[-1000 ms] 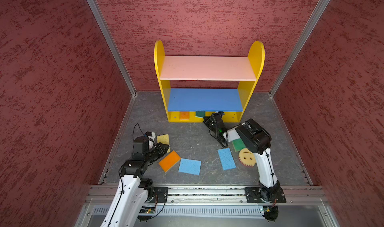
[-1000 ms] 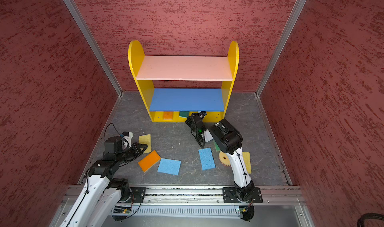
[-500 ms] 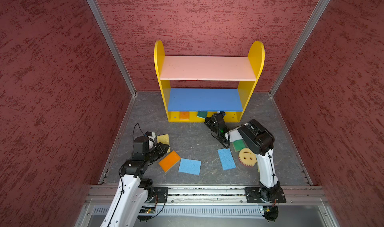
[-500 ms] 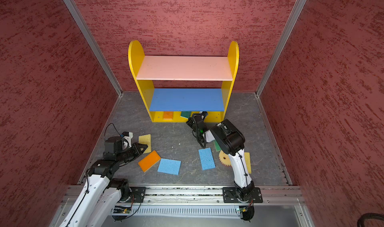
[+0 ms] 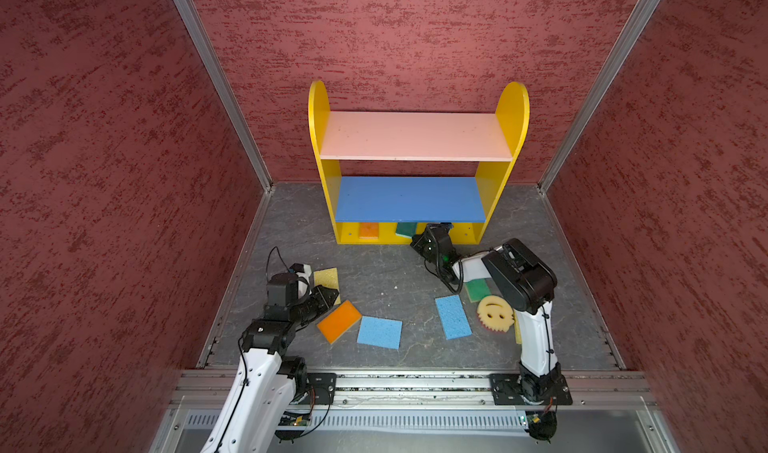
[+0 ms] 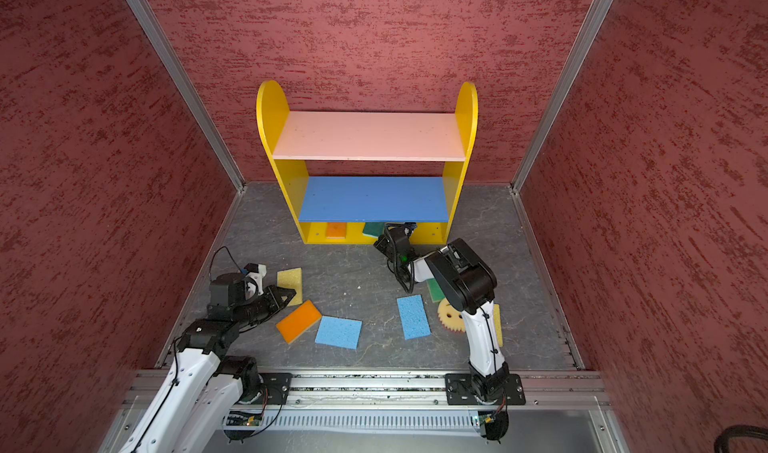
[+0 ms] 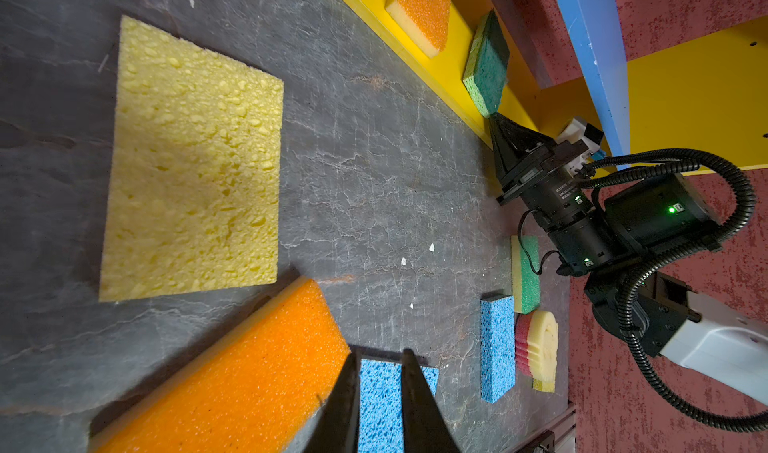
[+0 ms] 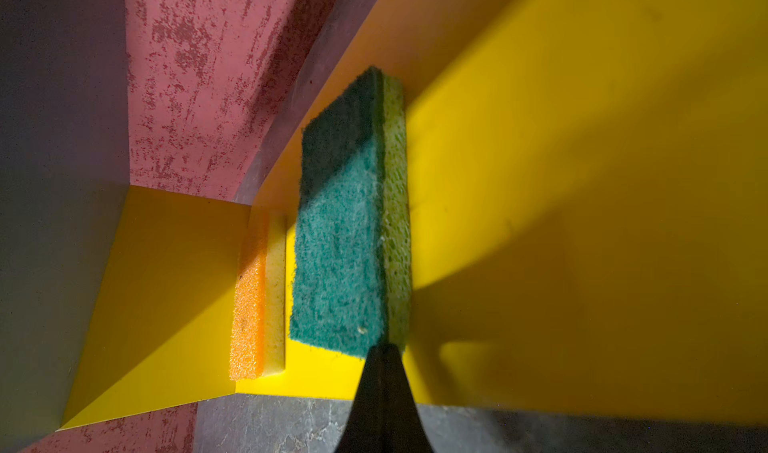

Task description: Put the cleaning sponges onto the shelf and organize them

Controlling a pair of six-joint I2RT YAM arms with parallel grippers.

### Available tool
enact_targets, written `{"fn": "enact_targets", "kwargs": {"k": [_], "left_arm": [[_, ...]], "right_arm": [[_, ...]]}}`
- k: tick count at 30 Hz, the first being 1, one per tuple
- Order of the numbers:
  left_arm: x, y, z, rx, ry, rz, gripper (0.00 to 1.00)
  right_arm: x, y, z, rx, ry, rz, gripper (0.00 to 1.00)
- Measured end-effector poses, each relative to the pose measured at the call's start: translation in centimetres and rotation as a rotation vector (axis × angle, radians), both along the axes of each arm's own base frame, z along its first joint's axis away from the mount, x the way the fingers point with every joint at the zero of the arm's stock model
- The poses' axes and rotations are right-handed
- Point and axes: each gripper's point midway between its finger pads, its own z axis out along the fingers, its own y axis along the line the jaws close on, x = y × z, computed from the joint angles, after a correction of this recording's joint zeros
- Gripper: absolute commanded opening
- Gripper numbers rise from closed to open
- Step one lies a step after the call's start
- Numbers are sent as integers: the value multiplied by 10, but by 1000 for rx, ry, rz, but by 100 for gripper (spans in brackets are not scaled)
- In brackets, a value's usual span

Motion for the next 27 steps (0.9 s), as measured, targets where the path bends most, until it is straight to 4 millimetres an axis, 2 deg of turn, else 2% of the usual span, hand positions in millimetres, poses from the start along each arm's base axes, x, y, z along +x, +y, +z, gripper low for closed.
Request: {"fn": "enact_targets", "kwargs": {"k": [7, 20, 27], "left_arm": [[1, 0, 0, 0, -1, 0, 20], [1, 0, -2, 0, 7, 0, 20], [1, 0, -2, 0, 8, 0, 20]], "right_arm": [[-6, 4, 3, -13, 0, 50, 0], [-37, 3, -1, -94, 47, 175, 0], [-39, -1, -5, -136, 50, 191, 0]]}}
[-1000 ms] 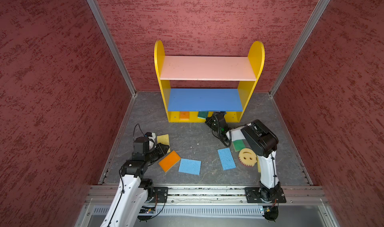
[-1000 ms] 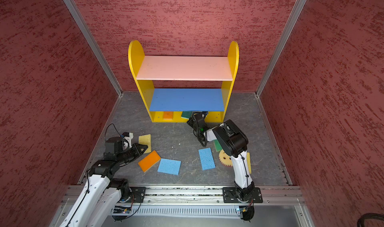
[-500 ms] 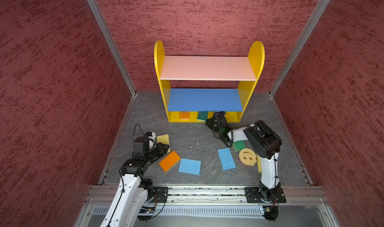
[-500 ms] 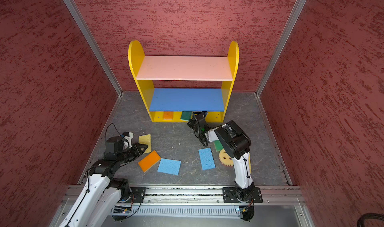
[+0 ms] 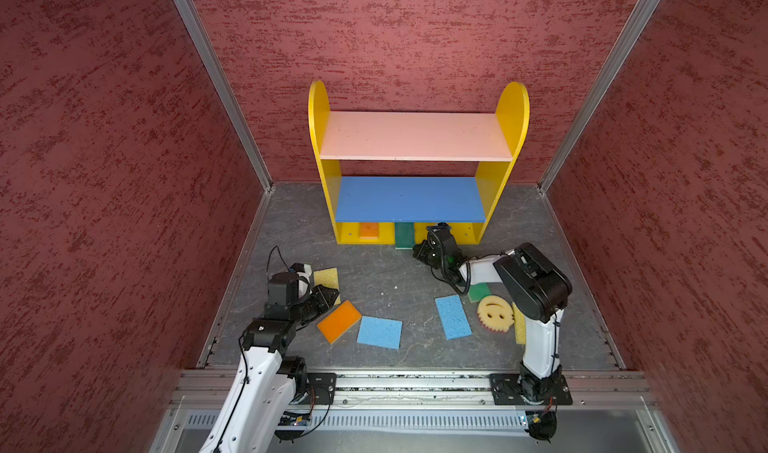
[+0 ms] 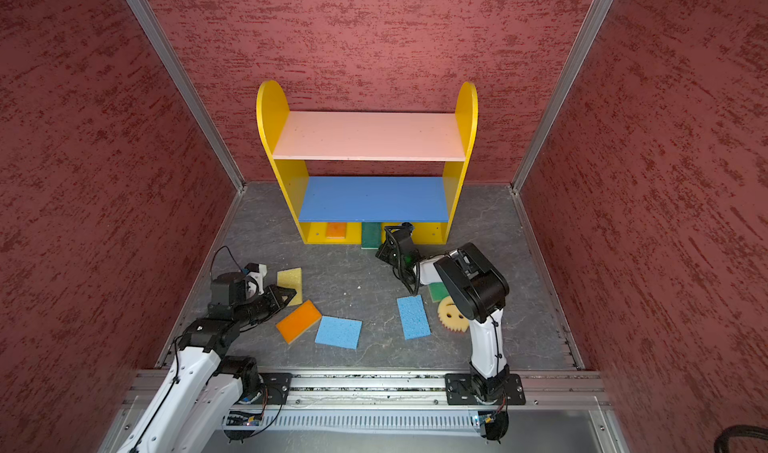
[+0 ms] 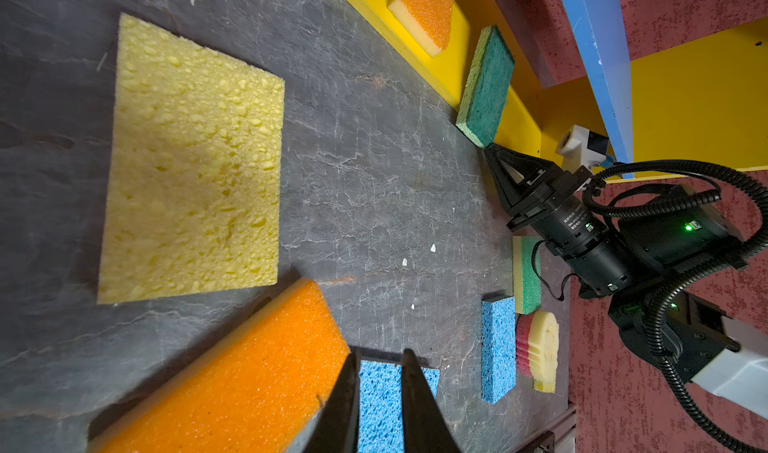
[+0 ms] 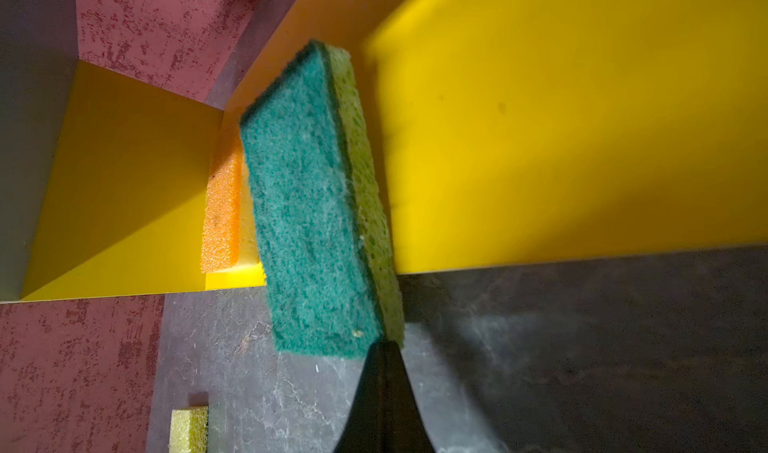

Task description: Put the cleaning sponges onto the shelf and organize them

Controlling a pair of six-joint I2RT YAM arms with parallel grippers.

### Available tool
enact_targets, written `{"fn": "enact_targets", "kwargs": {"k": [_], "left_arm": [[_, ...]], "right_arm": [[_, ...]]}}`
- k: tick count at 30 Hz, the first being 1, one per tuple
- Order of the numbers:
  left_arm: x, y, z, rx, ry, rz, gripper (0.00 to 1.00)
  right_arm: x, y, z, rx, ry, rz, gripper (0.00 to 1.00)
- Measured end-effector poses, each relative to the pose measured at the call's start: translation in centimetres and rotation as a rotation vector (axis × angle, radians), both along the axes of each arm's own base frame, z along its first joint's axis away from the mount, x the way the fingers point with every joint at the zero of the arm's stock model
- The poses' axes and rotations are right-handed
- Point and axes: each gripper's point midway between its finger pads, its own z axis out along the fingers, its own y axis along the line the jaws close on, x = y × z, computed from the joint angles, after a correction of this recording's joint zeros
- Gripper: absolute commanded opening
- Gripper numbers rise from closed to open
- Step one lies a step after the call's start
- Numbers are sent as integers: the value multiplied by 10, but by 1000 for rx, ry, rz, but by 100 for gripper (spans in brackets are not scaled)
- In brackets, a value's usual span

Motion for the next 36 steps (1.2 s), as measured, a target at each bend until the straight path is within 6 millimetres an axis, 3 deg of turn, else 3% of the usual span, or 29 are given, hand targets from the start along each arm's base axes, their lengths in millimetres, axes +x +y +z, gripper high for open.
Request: {"fn": "enact_targets", "kwargs": {"k": [23, 26, 31, 36], "left_arm": [[0, -1, -10, 0, 31, -1, 20], [0, -1, -10, 0, 31, -1, 21], [1, -1, -9, -1, 28, -1, 21], [1, -1, -9, 0, 28, -2, 21]], "right_arm": [[18, 9, 3, 19, 13, -22, 1], [20, 10, 3, 20, 8, -24, 9], [20, 10, 4, 26, 6, -28, 14], [20, 9, 5, 41, -7, -29, 25]]}}
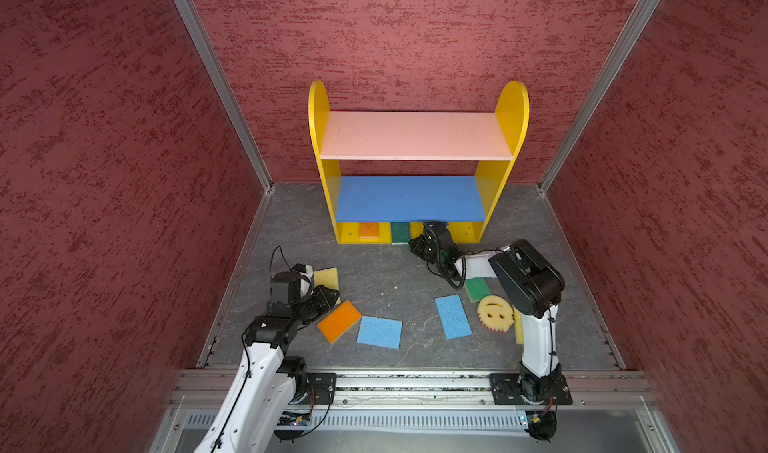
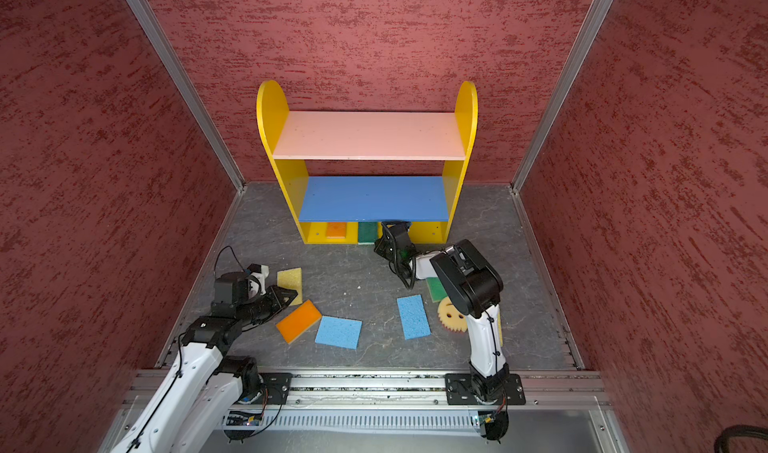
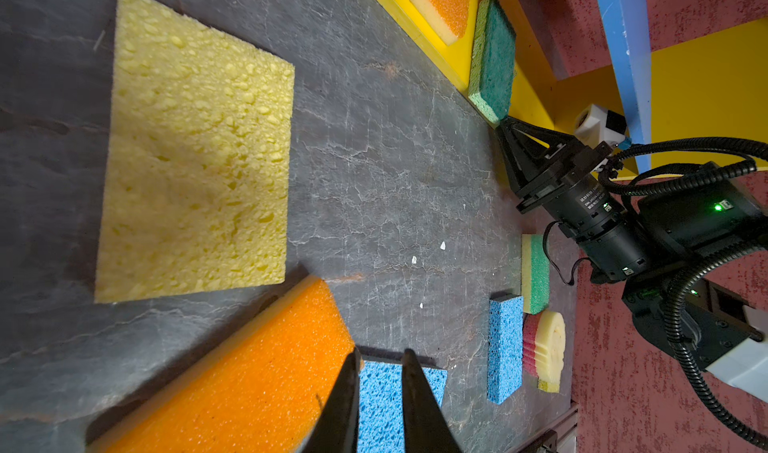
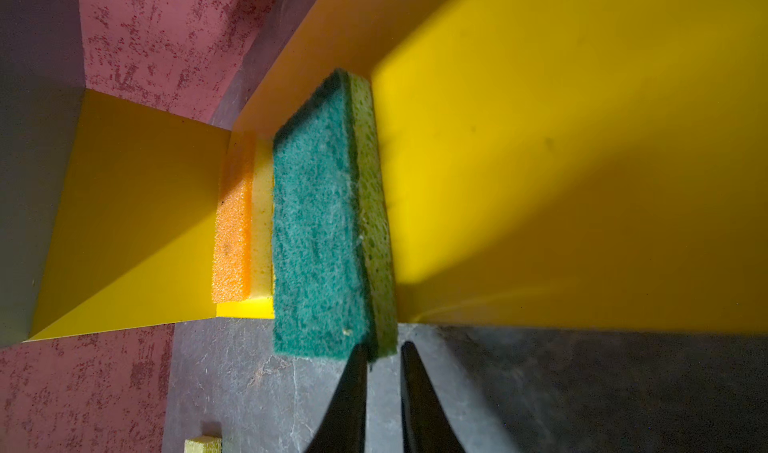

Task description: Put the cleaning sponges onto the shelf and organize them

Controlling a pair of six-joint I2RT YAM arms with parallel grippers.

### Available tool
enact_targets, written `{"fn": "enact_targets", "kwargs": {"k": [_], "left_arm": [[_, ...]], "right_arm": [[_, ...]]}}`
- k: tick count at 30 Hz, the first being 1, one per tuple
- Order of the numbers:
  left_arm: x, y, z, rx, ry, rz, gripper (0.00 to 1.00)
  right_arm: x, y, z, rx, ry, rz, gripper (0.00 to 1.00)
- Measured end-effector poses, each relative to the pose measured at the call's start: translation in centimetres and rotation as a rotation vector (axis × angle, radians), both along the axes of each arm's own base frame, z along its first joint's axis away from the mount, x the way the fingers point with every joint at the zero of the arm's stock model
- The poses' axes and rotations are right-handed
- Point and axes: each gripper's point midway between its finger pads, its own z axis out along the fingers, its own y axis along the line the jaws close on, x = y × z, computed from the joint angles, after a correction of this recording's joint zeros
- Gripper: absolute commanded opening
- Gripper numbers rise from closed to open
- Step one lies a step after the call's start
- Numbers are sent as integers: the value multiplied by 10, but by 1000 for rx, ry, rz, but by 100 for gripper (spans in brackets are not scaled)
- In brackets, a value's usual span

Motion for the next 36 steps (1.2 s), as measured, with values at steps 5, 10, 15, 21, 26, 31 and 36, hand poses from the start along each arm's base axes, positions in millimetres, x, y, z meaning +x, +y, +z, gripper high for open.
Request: {"fn": "enact_targets", "kwargs": {"k": [5, 10, 15, 21, 26, 31, 36], "left_arm": [[0, 0, 0, -1, -2, -1, 21], [-1, -1, -3, -5, 5, 0, 21], [-1, -1, -2, -5, 4, 0, 21], [-1, -1, -2, -7, 5, 1, 21], [-1, -1, -2, -7, 3, 1, 21], [-2, -1, -5, -7, 10, 0, 21], [-3, -1, -7, -6, 14, 0, 21]], "right_arm": [[-11, -7, 0, 19, -22, -3, 36], [-23, -14, 24, 59, -87, -2, 33], [-30, -1, 53, 111, -160, 25, 0], [-41, 22, 42, 151, -138, 54, 0], [-44, 28, 11, 176, -80, 45, 0], [-44, 28, -9, 199, -48, 25, 0], [-36, 32, -6, 234, -72, 10, 0]]}}
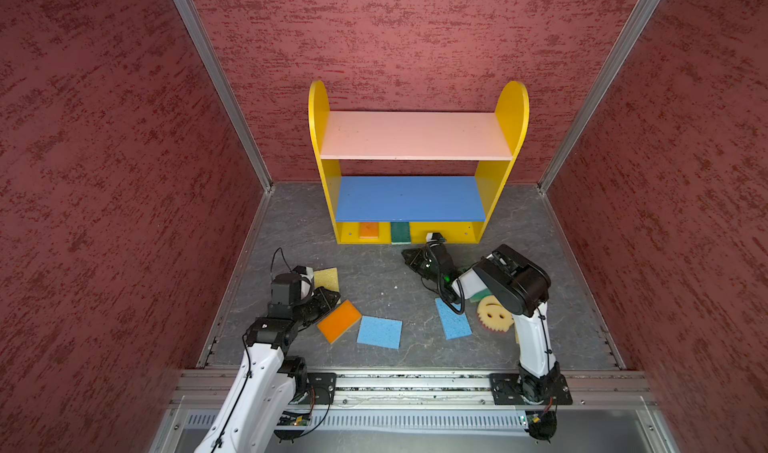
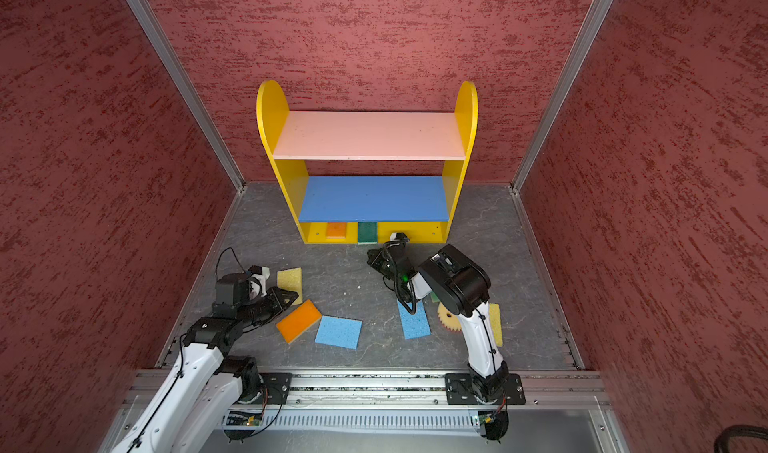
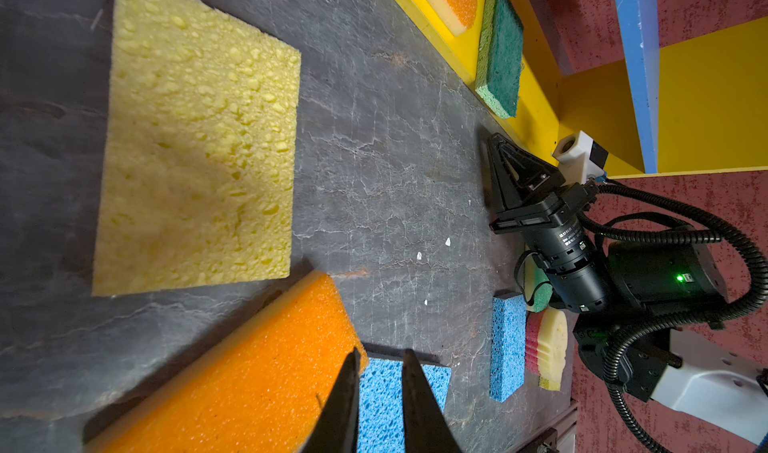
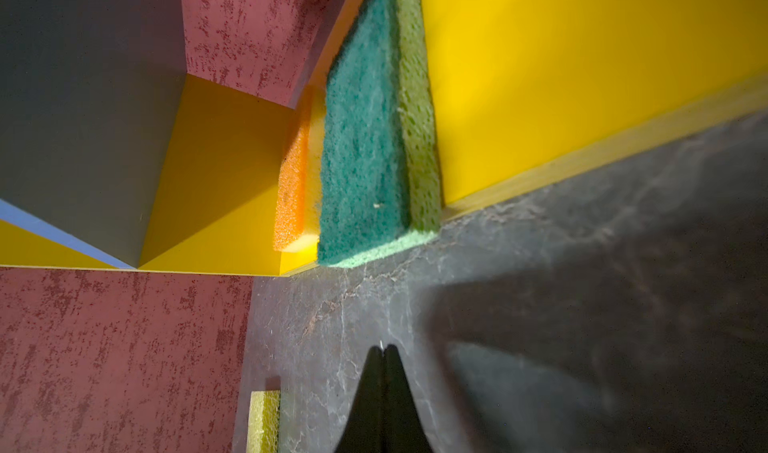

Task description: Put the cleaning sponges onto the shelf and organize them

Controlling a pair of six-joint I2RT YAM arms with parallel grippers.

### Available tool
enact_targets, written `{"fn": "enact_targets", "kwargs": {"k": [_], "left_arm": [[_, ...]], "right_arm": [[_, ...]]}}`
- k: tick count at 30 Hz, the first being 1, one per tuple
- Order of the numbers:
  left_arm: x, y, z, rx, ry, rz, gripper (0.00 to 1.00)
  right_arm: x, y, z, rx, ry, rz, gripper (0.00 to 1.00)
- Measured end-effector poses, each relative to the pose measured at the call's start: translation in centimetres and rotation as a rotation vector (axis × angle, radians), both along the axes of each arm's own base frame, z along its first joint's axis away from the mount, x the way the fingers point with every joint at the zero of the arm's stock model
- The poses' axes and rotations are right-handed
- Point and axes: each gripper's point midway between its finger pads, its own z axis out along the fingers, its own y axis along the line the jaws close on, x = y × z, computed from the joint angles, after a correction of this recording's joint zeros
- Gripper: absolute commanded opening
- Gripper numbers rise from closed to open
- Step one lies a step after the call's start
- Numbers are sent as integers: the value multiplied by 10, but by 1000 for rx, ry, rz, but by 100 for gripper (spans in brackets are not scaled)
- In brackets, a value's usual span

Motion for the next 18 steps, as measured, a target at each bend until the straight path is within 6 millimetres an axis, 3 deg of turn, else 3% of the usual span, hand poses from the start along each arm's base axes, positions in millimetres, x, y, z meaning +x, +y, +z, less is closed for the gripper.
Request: {"fn": "enact_targets", "kwargs": {"k": [6, 18], "left_arm": [[0, 0, -1, 0, 4, 0, 21], [3, 0, -2, 0, 4, 0, 21]], "right_arm": [[16, 8, 4, 29, -22, -23, 0], [32, 5, 5, 41, -30, -95, 0]]}}
